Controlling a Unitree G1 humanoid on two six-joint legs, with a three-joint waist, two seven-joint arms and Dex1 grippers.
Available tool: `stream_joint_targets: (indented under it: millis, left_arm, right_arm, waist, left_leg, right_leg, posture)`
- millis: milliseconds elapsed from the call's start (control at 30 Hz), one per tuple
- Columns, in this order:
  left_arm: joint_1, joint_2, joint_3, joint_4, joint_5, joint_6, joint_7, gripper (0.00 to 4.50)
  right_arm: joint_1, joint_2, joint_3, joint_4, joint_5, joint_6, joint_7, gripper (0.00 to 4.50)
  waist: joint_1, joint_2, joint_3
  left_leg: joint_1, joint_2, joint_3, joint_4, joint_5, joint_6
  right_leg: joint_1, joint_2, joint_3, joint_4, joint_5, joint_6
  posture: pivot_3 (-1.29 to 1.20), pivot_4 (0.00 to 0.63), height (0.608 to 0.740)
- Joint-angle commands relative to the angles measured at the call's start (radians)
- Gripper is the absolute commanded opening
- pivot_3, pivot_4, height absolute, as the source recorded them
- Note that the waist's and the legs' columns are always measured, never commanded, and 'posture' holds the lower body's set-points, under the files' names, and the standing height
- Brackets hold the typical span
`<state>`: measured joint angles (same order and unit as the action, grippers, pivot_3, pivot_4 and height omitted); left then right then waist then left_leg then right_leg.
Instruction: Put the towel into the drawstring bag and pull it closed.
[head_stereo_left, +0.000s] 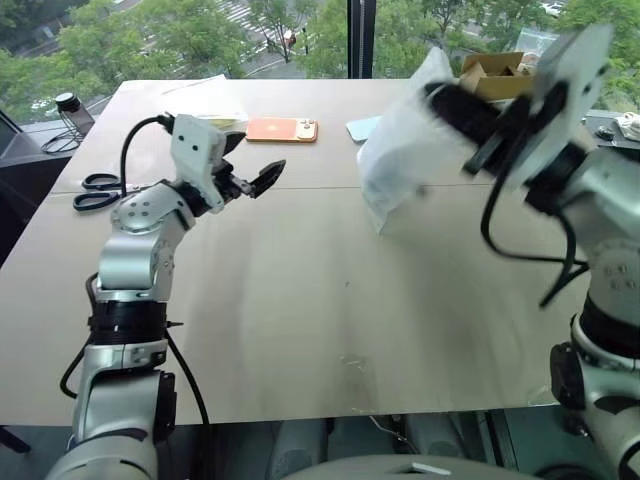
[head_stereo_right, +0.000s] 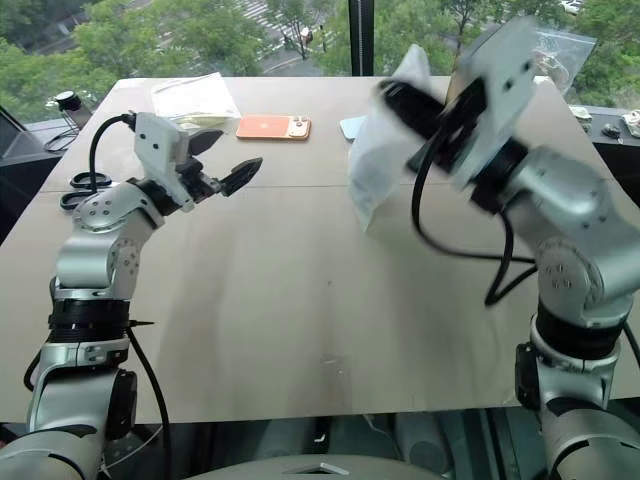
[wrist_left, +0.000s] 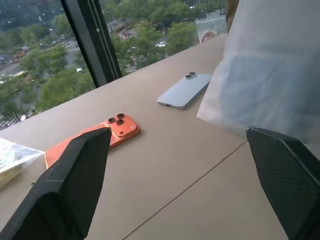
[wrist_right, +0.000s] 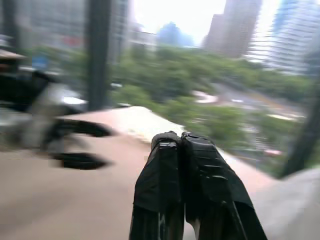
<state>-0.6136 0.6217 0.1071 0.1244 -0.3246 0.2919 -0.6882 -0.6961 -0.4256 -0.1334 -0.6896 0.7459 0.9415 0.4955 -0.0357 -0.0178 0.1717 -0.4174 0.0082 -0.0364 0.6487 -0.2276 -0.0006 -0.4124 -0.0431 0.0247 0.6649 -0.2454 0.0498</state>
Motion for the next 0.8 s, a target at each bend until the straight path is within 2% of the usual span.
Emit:
stream_joint_targets:
  millis: [33,200,333,600,800]
  left_arm:
    - [-0.019,-0.013,-0.026,-0.023,-0.005,0.007,-0.047,4.25]
    - [-0.032,-0.026,-0.033,-0.023,-0.009,0.01,-0.074,4.25]
    - [-0.033,0.006,-0.013,0.019,0.019,0.004,-0.069,4.25]
    - [0.036,0.156,0.013,0.183,0.142,-0.182,-0.072,4.25]
    - [0.088,0.147,0.014,0.175,0.193,-0.293,-0.026,4.25]
  right_arm:
    - [0.031,-0.021,-0.039,-0.065,0.167,0.065,-0.015,0.0]
    - [0.091,-0.102,-0.028,-0.077,0.241,0.087,-0.022,0.0]
    - [0.131,-0.168,-0.02,-0.098,0.314,0.099,-0.012,0.0]
    - [0.156,-0.231,-0.029,-0.041,0.226,0.041,-0.068,0.0]
    - [0.154,-0.272,-0.056,0.023,0.186,-0.006,-0.052,0.0]
  waist:
    - [0.002,0.0,0.0]
    - [0.005,0.0,0.0]
    - [-0.001,-0.001,0.0]
    - [-0.002,-0.001,0.0]
    - [0.019,-0.002,0.001]
  left_leg:
    - [0.0,0.0,0.0,0.001,0.0,0.0]
    - [0.0,-0.001,-0.001,0.002,-0.001,0.001]
    - [0.001,0.0,-0.001,0.002,-0.001,0.001]
    - [0.001,0.0,0.0,0.002,-0.001,0.001]
    - [0.0,0.0,0.0,0.002,-0.001,0.001]
  right_leg:
    - [0.0,-0.001,0.0,0.0,0.0,0.0]
    - [0.002,-0.001,-0.001,0.0,0.0,0.0]
    - [0.002,0.0,-0.001,0.001,0.0,0.0]
    - [0.001,0.001,0.0,0.001,0.0,0.0]
    - [0.001,-0.001,0.0,0.0,0.0,0.0]
  posture:
    - [0.0,0.15,0.74]
    - [0.0,0.15,0.74]
    - [0.0,0.15,0.74]
    - [0.0,0.15,0.74]
    - [0.0,0.15,0.74]
